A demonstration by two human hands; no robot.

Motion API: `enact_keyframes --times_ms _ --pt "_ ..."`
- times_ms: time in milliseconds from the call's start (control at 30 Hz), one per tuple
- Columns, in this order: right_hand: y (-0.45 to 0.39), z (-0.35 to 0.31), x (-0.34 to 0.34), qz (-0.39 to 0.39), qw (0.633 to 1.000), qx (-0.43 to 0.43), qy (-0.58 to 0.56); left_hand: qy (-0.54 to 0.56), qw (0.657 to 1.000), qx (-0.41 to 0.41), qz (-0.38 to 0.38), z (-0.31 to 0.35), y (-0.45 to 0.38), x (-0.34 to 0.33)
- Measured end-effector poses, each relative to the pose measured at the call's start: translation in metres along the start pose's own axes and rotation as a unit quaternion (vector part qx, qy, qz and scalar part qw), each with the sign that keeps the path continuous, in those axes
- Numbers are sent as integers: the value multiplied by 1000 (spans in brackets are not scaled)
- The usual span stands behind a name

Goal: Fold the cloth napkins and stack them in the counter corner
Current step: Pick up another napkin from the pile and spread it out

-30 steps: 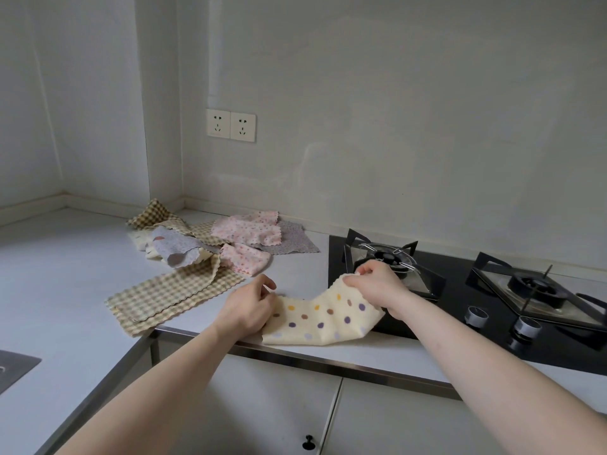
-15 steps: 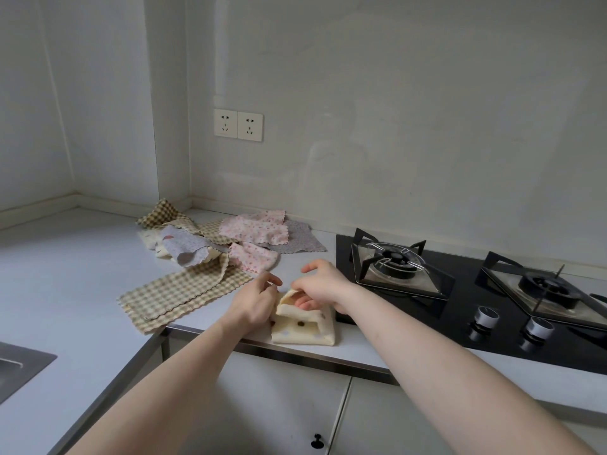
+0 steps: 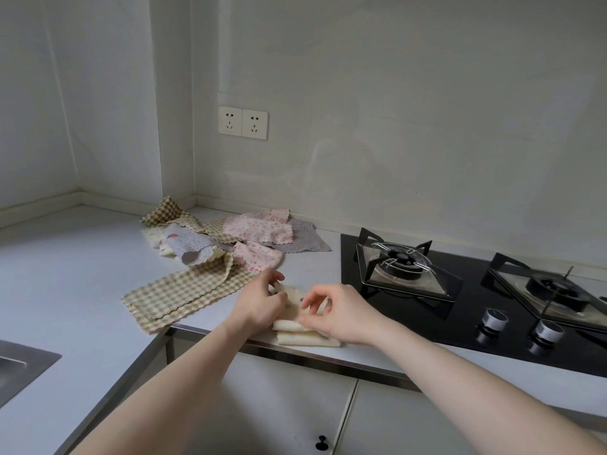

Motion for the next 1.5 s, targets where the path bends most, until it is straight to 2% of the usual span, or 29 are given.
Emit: enact_keyframes --times_ms 100,200,333,433,533,633,767,900,967,1067,1233,1400,1500 --pt "15 1 -11 -6 998 53 30 -38 999 -14 -13 2 -2 -2" --pt "19 7 -18 44 991 87 96 -48 999 -16 -18 2 0 -4" --pt "27 10 -7 120 983 121 61 -37 999 -19 -14 -1 0 -4" --pt "29 13 0 119 984 121 43 -42 999 -31 -11 -1 -2 -5" --pt "32 18 -4 92 983 123 101 -41 998 -35 -13 1 0 -5" --pt "35 23 -17 59 985 106 123 -44 998 -36 -19 2 0 -5" --pt "34 25 -17 54 993 65 77 -49 998 -33 -20 1 0 -5" --pt "21 34 12 114 991 1 -75 -59 997 -31 -29 0 -1 -6" --pt "6 45 20 120 989 -50 -67 -74 996 -32 -45 1 -2 -7" --pt "-16 59 13 58 991 -125 0 -119 989 -31 -82 5 -1 -11" --pt "-41 58 1 -12 982 -188 12 -139 984 -18 -114 6 -1 -13" --pt "-49 54 -4 -77 969 -234 -31 -56 995 7 -87 4 0 -10" --pt "-56 51 2 -22 966 -213 -144 14 998 9 -64 4 2 -6"
Point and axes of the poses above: each hand's wrist, its own y-axis away from the middle knuckle, its own x-axis out of the back of the hand, z = x × y, the point moved 6 cm from there along -y, towards the middle knuckle, and after that the axes turned 12 degrees about -x, right-handed, at the moved point
